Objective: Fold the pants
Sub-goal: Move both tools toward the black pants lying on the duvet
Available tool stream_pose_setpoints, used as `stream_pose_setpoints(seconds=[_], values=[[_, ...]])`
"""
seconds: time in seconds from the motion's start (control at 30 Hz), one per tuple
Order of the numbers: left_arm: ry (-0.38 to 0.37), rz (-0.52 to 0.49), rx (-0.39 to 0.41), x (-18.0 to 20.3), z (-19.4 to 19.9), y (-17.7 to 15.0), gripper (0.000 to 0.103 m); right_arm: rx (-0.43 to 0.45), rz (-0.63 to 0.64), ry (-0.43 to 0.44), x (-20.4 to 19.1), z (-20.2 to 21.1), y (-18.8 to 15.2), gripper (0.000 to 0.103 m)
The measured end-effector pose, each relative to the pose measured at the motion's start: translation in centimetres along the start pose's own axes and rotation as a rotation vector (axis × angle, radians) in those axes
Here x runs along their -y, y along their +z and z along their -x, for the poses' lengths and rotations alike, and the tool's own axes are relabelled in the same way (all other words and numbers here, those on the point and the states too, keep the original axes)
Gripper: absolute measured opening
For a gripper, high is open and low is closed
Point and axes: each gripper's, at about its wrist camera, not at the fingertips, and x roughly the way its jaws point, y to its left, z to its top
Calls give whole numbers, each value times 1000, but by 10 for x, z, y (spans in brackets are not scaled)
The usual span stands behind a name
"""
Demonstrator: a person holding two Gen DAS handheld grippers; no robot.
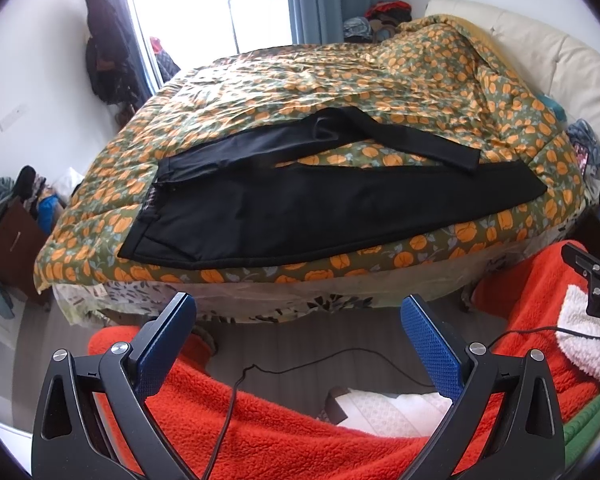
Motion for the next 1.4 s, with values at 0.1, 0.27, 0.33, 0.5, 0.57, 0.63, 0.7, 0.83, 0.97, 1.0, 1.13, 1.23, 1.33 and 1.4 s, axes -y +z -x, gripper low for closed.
stream_pose_setpoints(seconds=[0.1, 0.27, 0.33, 0.5, 0.57, 0.63, 0.7, 0.83, 0.97, 1.0, 1.13, 1.23, 1.33, 1.4], values=[[0, -1, 1, 0, 0, 0, 102, -5, -7, 0, 1, -1, 0, 103], [0, -1, 0, 0, 0, 1, 102, -5, -8, 1, 2, -2, -1, 103], [0, 0, 0, 0, 0, 0, 102, -6, -10, 1, 1, -1, -1, 103], [0, -2, 0, 0, 0, 1, 102, -11, -14, 3, 1, -3, -1, 103], [0, -1, -1, 0, 0, 1, 102, -12, -14, 3, 1, -3, -1, 103], [0, -1, -1, 0, 0, 1, 102, -13, -16, 4, 1, -3, -1, 103], [0, -2, 0, 0, 0, 1, 102, -16, -19, 6, 1, -4, -2, 103], [0, -2, -1, 0, 0, 1, 102, -20, -24, 9, 2, -5, -2, 103], [0, -1, -2, 0, 0, 2, 102, -24, -27, 10, 2, -6, -2, 103], [0, -1, -2, 0, 0, 2, 102, -25, -29, 11, 2, -6, -2, 103], [0, -1, -2, 0, 0, 2, 102, -32, -37, 14, 4, -8, -2, 103], [0, -1, -1, -1, -1, 0, 102, -34, -39, 15, 4, -8, -2, 103], [-1, 0, -3, -1, -2, -3, 102, -34, -39, 16, 5, -8, -2, 103], [1, -5, -4, -3, -4, -5, 102, -38, -40, 20, 4, -10, -3, 103]])
